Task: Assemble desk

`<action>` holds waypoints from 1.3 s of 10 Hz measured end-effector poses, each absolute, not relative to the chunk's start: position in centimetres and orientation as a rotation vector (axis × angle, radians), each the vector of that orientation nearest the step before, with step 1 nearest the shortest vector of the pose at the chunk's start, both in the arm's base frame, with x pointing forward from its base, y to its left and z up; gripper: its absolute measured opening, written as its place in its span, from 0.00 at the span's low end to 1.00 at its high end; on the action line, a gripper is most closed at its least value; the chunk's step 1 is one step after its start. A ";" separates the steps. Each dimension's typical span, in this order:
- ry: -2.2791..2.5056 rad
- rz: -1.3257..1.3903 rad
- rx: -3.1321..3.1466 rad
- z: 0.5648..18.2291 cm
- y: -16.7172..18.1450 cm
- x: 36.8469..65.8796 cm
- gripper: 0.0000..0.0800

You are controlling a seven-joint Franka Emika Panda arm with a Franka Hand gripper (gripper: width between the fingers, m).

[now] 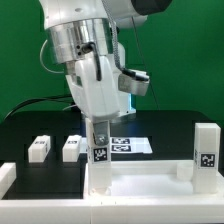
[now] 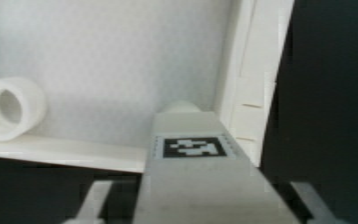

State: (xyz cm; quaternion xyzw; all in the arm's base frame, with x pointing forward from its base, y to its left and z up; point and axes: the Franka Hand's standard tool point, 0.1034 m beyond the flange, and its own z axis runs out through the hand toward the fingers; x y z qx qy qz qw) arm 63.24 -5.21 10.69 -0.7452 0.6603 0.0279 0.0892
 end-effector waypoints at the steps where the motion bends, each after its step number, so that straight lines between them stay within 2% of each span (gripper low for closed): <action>1: 1.951 0.081 -2.228 10.7 -5.2 63.2 0.36; 2: 1.924 0.079 -2.250 10.7 -5.2 63.2 0.36; 3: 1.828 0.063 -2.336 10.7 -5.1 63.3 0.56; 4: 1.588 0.024 -2.512 10.9 -4.7 63.4 0.72; 5: 1.347 -0.011 -2.662 11.2 -3.9 63.2 0.78; 9: 0.673 -0.070 -2.934 11.3 -4.0 62.9 0.81; 12: -0.143 -0.171 -3.043 11.9 -5.4 63.5 0.81; 13: -0.201 -0.177 -3.043 11.9 -5.5 63.5 0.81</action>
Offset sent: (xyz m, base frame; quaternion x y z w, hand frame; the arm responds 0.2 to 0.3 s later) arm -0.0024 0.0115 0.0075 0.0034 0.0337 -0.3780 0.9252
